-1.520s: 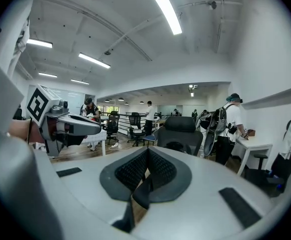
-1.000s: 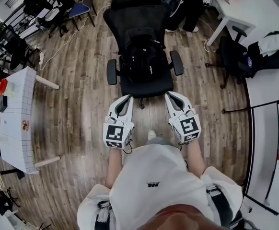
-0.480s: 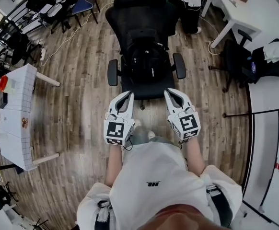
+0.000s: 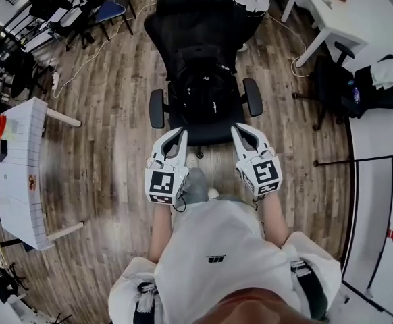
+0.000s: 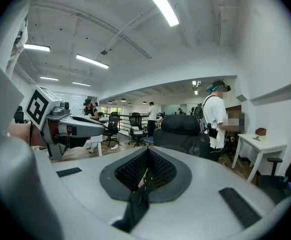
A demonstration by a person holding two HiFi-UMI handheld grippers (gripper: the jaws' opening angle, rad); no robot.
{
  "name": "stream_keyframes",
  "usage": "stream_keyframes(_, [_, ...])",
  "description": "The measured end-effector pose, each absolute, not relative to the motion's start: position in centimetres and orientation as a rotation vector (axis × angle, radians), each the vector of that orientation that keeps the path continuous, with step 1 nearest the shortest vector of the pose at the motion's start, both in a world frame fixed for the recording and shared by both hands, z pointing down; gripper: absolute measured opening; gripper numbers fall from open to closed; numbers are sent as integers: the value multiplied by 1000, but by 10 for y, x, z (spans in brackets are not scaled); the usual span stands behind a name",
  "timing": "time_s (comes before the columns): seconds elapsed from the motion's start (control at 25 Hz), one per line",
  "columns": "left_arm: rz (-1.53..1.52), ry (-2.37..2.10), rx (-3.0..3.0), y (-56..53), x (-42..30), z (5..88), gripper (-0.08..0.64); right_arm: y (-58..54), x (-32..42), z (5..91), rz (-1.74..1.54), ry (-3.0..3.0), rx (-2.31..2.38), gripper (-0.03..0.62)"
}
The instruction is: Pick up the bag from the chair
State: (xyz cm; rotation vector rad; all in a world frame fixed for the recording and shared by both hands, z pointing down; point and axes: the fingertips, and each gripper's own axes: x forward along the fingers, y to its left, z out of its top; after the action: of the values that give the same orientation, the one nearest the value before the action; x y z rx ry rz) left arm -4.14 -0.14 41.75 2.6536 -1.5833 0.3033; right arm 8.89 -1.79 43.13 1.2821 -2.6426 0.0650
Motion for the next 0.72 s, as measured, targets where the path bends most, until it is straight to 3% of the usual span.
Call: stream_keyframes(0.72, [340,-1411,2681,-137,-93,449,12,-147,38,455,158,-2530,1378,-5])
